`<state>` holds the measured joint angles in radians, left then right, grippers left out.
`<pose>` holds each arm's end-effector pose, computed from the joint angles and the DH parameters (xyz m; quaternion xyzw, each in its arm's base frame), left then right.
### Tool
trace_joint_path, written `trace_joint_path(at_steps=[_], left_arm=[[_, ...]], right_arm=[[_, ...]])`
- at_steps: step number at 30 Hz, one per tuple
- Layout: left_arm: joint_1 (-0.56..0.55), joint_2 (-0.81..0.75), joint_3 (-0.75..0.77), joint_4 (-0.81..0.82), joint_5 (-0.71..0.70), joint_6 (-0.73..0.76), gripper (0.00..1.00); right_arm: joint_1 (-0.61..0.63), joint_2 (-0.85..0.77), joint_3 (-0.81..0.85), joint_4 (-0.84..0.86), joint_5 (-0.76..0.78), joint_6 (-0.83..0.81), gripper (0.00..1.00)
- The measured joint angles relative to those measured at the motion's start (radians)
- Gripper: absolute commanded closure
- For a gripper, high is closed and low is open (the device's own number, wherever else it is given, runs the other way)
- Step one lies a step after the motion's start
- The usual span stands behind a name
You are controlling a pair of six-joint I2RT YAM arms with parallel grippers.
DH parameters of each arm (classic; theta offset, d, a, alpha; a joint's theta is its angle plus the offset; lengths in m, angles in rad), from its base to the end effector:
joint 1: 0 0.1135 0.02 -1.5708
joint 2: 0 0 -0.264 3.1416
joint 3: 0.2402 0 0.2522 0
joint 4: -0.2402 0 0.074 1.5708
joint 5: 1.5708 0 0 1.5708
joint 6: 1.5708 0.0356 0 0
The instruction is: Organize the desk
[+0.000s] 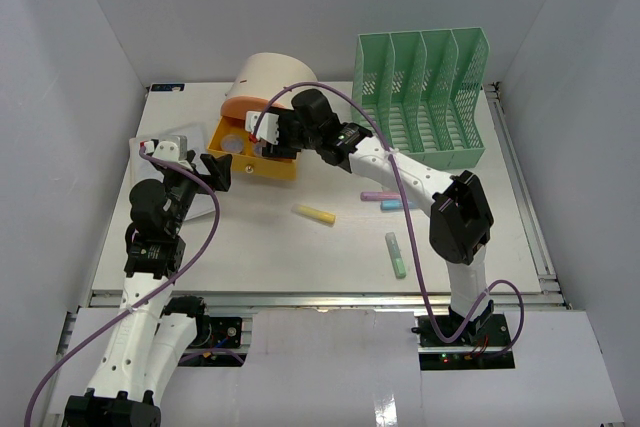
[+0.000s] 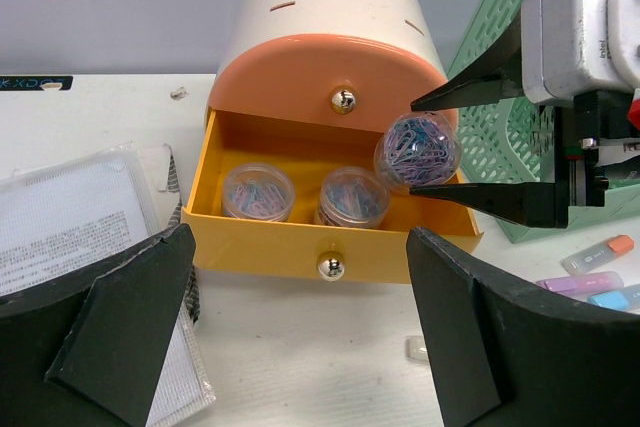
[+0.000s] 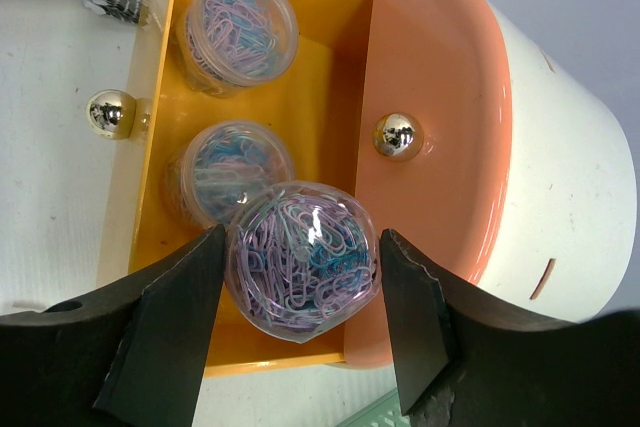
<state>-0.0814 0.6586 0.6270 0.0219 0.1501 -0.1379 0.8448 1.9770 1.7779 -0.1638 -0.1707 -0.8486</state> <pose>0.1662 -0.0189 0.3262 0.0327 0.7097 -0.1297 0.6916 0.3130 0.3617 0.3277 -0.6464 0.5070 0.0691 0.5660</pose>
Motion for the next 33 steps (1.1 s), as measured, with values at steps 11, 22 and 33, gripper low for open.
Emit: trace_joint_path(at_steps=[11,22,33], left_arm=[[0.0,0.0,0.0,0.0,0.001,0.0,0.02],[0.0,-0.001,0.0,0.0,0.001,0.0,0.02],[0.0,-0.002,0.0,0.0,0.004,0.0,0.02]], right_arm=[[0.003,-0.001,0.0,-0.006,0.011,-0.019,0.63],[0.003,-0.002,0.0,-0.009,0.034,-0.033,0.63],[0.007,-0.014,0.002,-0.021,0.047,-0.057,0.63]])
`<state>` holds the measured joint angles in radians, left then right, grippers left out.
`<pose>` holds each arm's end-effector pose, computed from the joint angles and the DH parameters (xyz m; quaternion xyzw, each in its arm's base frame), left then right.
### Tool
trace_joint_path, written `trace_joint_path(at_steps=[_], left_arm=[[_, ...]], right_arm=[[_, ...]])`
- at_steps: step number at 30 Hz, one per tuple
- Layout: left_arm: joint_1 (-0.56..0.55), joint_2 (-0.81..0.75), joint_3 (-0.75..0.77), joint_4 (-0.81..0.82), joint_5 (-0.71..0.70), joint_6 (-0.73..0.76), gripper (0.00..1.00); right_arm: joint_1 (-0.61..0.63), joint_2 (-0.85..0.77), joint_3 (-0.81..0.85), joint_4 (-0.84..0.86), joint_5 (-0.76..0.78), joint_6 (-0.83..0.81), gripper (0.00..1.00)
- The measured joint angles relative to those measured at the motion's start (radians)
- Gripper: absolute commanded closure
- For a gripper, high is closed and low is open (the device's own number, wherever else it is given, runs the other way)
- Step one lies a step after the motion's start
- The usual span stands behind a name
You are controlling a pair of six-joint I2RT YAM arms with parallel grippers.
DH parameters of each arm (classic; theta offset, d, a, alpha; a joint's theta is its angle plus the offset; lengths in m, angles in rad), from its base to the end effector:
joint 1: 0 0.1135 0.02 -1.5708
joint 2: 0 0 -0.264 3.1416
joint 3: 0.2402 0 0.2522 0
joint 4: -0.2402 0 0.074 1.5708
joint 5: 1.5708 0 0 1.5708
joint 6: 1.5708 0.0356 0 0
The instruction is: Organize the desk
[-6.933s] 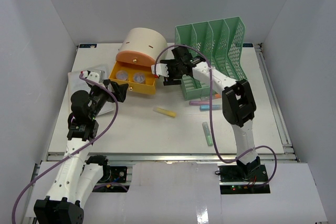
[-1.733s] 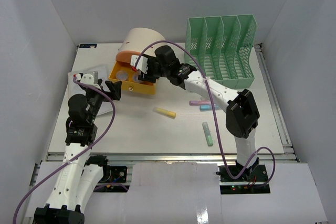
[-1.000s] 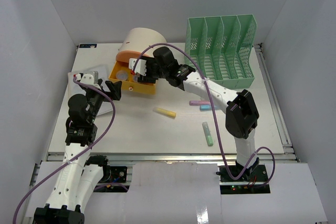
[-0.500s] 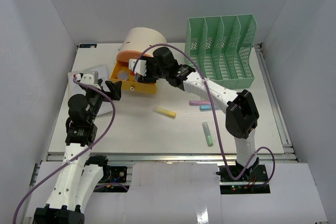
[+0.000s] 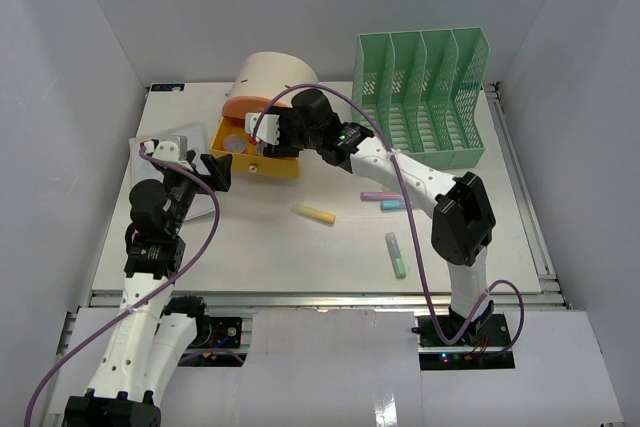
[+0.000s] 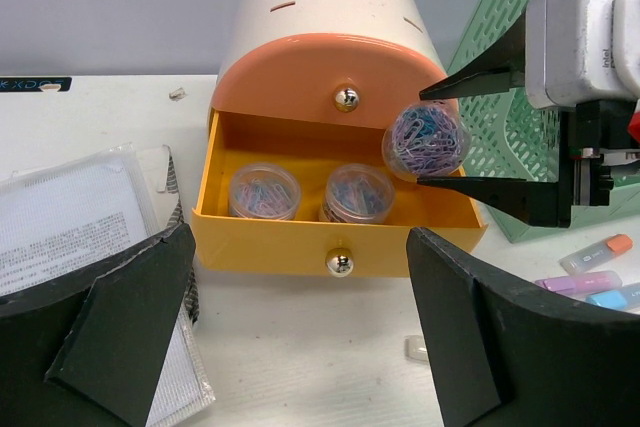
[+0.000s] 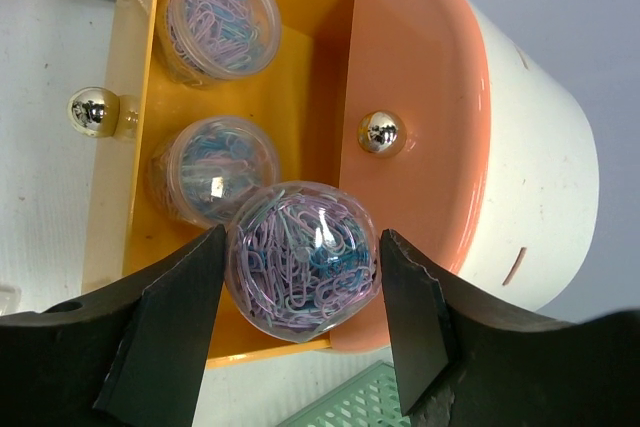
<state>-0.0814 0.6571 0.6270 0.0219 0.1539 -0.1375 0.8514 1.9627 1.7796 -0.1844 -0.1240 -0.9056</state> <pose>0.1658 -0.0190 0.3265 0.0343 0.7091 -0.1309 0.6920 0.3095 0.3599 0.3326 -0.6558 0.4982 0.0358 0.5661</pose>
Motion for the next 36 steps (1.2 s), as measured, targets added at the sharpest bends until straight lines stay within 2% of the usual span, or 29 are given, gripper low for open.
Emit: trace_joint_path(at_steps=[11,21,31,34,36], left_arm=[[0.0,-0.003,0.0,0.0,0.0,0.0,0.02],[0.0,-0.006,0.0,0.0,0.002,0.0,0.02],[0.0,-0.006,0.0,0.0,0.002,0.0,0.02],[0.0,-0.007,0.0,0.0,0.003,0.001,0.02],[0.0,-0.007,0.0,0.0,0.003,0.002,0.02]], right_arm=[[0.023,-0.052,-0.054,0.003,0.069,-0.06,0.63],[0.032,-0.064,-0.101,0.017,0.068,-0.068,0.63],[0.037,0.033,-0.023,-0.002,0.035,-0.03,0.62],[0.037,0.051,-0.007,-0.002,0.024,-0.01,0.6],[0.037,0.055,0.002,-0.006,0.01,0.015,0.54]])
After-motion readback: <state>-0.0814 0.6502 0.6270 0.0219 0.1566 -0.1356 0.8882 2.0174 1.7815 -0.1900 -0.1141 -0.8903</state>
